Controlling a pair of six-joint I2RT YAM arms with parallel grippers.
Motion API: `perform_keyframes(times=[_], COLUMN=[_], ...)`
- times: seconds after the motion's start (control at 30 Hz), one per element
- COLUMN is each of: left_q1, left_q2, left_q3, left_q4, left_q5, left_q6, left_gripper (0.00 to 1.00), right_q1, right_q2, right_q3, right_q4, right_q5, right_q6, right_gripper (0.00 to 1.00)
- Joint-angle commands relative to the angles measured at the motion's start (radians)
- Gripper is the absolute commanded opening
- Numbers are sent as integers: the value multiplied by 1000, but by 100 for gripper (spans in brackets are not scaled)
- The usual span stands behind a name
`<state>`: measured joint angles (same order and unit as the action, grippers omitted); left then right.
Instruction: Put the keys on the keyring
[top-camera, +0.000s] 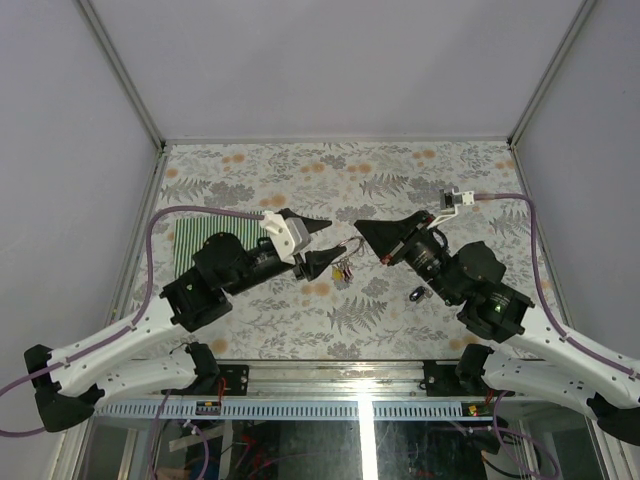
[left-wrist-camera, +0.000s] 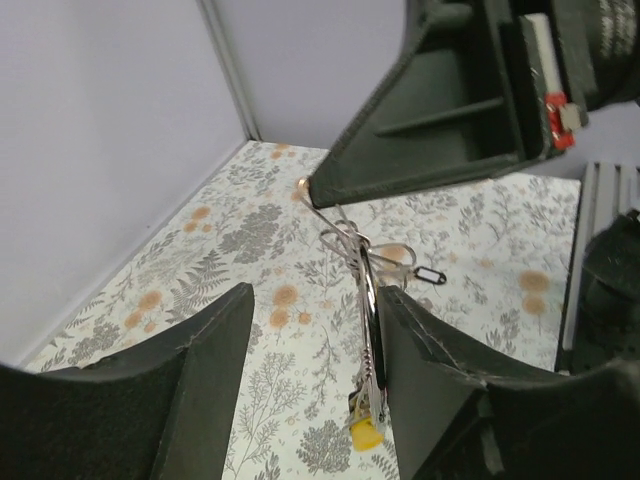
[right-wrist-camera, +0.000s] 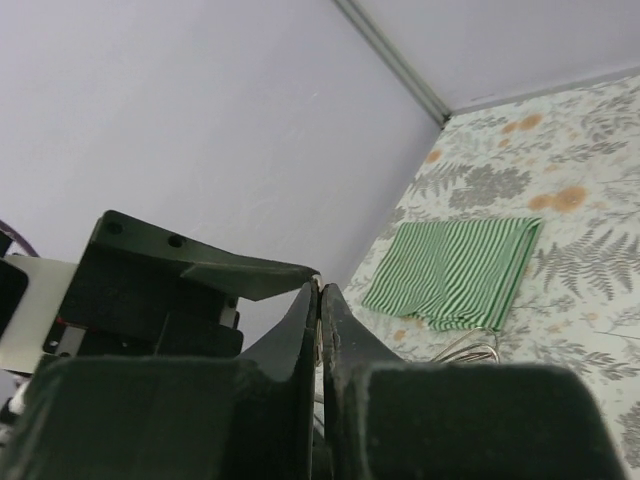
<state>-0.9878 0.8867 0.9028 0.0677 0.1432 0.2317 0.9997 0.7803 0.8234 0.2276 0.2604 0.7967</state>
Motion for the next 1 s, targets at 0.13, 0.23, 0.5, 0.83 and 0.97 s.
perform_keyframes(times=[0.13, 0.23, 0.5, 0.83, 0.97], left_q1=[-49, -88, -147, -190, -199], left_q2=[73, 110, 191, 272, 294], left_q3=[2, 10, 42, 98, 120], left_q4=[236, 257, 288, 315, 309], left_q5=[-240, -325, -415, -496, -527], left_q6=[-88, -65, -34, 14, 35], left_gripper=[56, 56, 52, 46, 40], right_q1=[4, 4, 4, 4, 4], right_q2=[-2, 1, 2, -5, -9], right_q3=[70, 71, 70, 54, 52], right_q4=[22, 21, 15, 13, 12], right_q5=[191, 211, 247, 250, 249], right_q6=[-130, -157, -176, -175, -178], right_gripper=[0, 0, 0, 0, 0])
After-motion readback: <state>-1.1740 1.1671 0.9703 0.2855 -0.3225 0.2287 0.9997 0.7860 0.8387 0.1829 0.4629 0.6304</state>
